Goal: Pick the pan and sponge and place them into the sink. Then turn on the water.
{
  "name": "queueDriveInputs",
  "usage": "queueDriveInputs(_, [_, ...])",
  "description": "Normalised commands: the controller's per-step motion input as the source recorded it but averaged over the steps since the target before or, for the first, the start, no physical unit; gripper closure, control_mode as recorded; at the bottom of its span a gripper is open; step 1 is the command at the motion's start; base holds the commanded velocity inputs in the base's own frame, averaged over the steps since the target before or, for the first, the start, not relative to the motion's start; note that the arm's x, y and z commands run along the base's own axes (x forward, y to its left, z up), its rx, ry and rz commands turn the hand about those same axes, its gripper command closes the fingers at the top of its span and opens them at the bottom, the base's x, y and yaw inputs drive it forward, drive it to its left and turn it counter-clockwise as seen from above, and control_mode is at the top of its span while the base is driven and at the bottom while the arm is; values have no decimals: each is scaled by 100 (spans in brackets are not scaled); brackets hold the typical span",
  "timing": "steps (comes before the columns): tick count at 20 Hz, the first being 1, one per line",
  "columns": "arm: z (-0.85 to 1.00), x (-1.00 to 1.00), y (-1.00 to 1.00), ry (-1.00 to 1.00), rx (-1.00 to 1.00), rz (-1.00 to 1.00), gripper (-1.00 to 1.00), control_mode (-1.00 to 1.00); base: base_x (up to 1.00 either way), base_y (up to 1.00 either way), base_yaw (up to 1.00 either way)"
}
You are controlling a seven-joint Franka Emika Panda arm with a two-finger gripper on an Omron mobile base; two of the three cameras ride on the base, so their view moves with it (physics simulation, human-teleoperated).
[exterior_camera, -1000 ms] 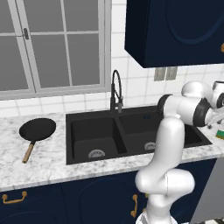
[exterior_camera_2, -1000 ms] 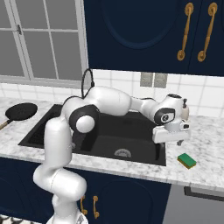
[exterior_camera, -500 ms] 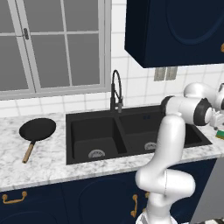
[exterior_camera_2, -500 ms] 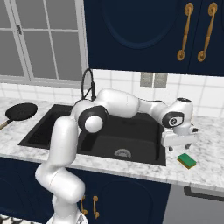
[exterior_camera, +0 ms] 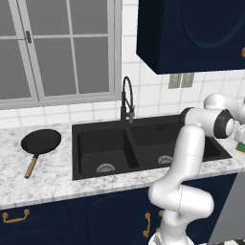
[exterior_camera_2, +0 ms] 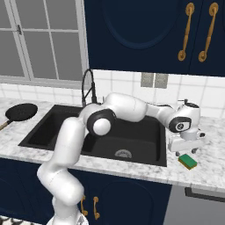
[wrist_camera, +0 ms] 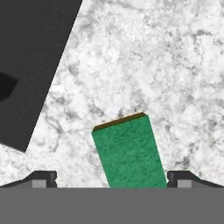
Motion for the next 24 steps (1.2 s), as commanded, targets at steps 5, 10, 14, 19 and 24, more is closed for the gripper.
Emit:
queueDriveInputs(5, [-32, 0, -6, 2, 1, 6, -100, -100, 0, 0, 0])
queueDriveInputs(10, [-30, 0, -1, 1, 0, 5, -100, -100, 0, 0, 0])
queueDriveInputs(14, [-28, 2, -11, 0, 1, 6, -100, -100, 0, 0, 0])
queueDriveInputs(19, [-25, 0, -10, 0, 0, 6, -100, -100, 0, 0, 0])
queueDriveInputs(24, [-12, 0, -4, 3, 0, 3, 100, -100, 0, 0, 0])
